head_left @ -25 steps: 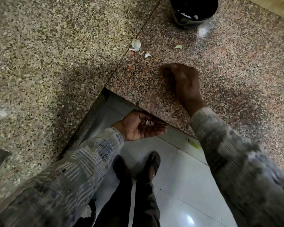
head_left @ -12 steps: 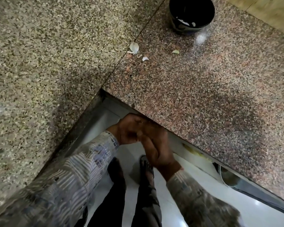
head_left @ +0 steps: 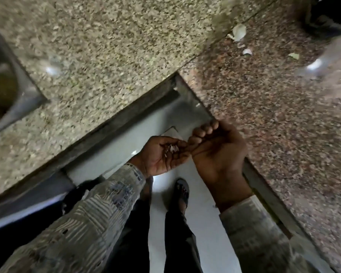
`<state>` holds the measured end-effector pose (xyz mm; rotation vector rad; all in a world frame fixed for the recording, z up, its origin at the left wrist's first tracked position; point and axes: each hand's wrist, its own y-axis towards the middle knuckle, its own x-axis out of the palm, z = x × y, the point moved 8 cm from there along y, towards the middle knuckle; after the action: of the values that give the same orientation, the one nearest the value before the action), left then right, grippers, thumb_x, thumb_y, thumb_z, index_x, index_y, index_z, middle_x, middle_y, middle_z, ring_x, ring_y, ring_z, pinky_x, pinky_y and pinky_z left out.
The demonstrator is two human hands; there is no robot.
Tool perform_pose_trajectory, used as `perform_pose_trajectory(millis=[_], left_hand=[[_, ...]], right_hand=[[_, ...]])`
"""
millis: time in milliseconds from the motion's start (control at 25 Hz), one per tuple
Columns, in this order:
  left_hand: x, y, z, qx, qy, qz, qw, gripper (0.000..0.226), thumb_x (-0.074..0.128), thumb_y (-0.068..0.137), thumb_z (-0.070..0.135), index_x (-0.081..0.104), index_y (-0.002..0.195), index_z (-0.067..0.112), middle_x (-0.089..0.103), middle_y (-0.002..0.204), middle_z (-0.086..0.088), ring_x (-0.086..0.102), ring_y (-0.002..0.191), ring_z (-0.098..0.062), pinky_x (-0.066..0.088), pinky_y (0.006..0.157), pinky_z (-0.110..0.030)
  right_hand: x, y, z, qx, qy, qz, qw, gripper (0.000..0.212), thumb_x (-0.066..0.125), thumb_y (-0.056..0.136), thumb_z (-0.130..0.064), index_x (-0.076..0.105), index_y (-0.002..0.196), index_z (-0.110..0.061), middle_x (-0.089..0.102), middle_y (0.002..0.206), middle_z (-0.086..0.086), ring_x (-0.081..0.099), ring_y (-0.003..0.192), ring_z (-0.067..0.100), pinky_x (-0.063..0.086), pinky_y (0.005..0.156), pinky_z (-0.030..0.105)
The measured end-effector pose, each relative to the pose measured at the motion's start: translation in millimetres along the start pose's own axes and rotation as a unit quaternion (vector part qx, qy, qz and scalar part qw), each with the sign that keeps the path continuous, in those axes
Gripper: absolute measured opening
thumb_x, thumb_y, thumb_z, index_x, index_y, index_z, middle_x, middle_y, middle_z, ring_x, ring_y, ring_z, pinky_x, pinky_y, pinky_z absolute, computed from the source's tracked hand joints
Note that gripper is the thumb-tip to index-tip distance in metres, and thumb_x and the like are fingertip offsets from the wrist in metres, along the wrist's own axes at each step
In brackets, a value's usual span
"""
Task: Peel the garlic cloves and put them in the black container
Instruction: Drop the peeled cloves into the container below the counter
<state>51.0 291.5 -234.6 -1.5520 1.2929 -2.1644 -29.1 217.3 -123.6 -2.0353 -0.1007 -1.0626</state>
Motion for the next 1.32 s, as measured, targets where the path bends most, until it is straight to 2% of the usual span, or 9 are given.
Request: perform_pose_trajectory(millis=[200,400,640,800,1040,1160,1240,1280,1320], left_hand=[[-96,-43,-10,0.101,-0.128,0.036,0.986,0.027,0.052,0.085,0.017,0.073,0.078,0.001,0.073,0.084,-0.018,0.075,0.070,-0.026,0.063,0.062,-0.035],[-236,-98,-41,0.185,-0.249,0.088,0.947,0.030,0.048,0.094,0.013,0.072,0.079,0.003,0.071,0.111,-0.018,0.066,0.110,-0.025,0.064,0.072,-0.035],[-420,-147,-100,0.240,-0.370,0.183,0.878,0.023,0.050,0.090,0.004,0.071,0.097,-0.004,0.075,0.094,-0.015,0.075,0.077,-0.026,0.062,0.061,-0.029],[-547,-151,-132,0.301,-0.421,0.231,0.824,0.033,0.057,0.072,0.004,0.071,0.102,-0.001,0.072,0.117,-0.015,0.068,0.114,-0.028,0.050,0.109,-0.038],[-670,-142,-158,0.287,-0.506,0.322,0.747,0.068,0.033,0.103,0.063,0.073,0.108,0.007,0.072,0.114,-0.021,0.069,0.096,-0.037,0.054,0.078,-0.049],[-692,-140,-169,0.260,-0.496,0.338,0.756,0.066,0.032,0.104,0.063,0.062,0.135,0.013,0.066,0.131,-0.015,0.068,0.107,-0.036,0.057,0.076,-0.047],[-698,-135,-171,0.334,-0.639,0.203,0.662,0.059,0.031,0.108,0.049,0.051,0.151,0.014,0.067,0.132,-0.010,0.069,0.107,-0.027,0.059,0.084,-0.039],[-717,-148,-181,0.348,-0.578,0.329,0.661,0.058,0.030,0.109,0.047,0.045,0.155,0.014,0.065,0.138,-0.008,0.070,0.104,-0.022,0.057,0.092,-0.037],[-712,-142,-171,0.343,-0.554,0.251,0.716,0.064,0.027,0.108,0.055,0.044,0.155,0.015,0.065,0.138,-0.006,0.071,0.097,-0.020,0.053,0.096,-0.036]], right_hand=[[-28,26,108,0.160,-0.087,-0.010,0.983,0.034,0.035,0.100,-0.023,0.046,0.069,-0.018,0.038,0.067,-0.003,0.038,0.058,0.014,0.036,0.052,0.027],[-56,33,264,0.279,-0.210,-0.048,0.936,0.033,0.040,0.100,-0.025,0.049,0.070,-0.017,0.044,0.067,-0.001,0.045,0.058,0.016,0.041,0.055,0.027],[-132,38,466,0.358,-0.355,-0.073,0.861,0.029,0.044,0.099,-0.023,0.052,0.072,-0.015,0.050,0.064,0.003,0.053,0.063,0.022,0.047,0.064,0.030],[-200,40,597,0.357,-0.487,-0.078,0.793,0.023,0.053,0.093,-0.019,0.055,0.071,-0.012,0.060,0.062,0.004,0.066,0.071,0.021,0.058,0.068,0.030],[-297,31,726,0.327,-0.743,-0.202,0.548,0.036,0.052,0.094,-0.049,0.074,0.112,-0.026,0.071,0.123,0.013,0.065,0.117,0.033,0.052,0.104,0.047],[-305,36,741,0.268,-0.749,-0.199,0.572,0.043,0.043,0.107,-0.044,0.067,0.126,-0.014,0.066,0.130,0.015,0.058,0.130,0.037,0.043,0.115,0.050],[-295,21,750,0.138,-0.764,-0.376,0.506,0.041,0.043,0.105,-0.046,0.067,0.126,-0.021,0.064,0.135,0.003,0.054,0.137,0.022,0.037,0.120,0.042],[-309,12,759,0.121,-0.755,-0.473,0.437,0.048,0.039,0.107,-0.043,0.059,0.141,-0.016,0.055,0.149,0.003,0.045,0.145,0.019,0.030,0.124,0.040],[-327,19,770,0.119,-0.773,-0.528,0.333,0.054,0.035,0.109,-0.038,0.046,0.153,-0.010,0.043,0.160,0.007,0.036,0.151,0.022,0.024,0.126,0.043]])
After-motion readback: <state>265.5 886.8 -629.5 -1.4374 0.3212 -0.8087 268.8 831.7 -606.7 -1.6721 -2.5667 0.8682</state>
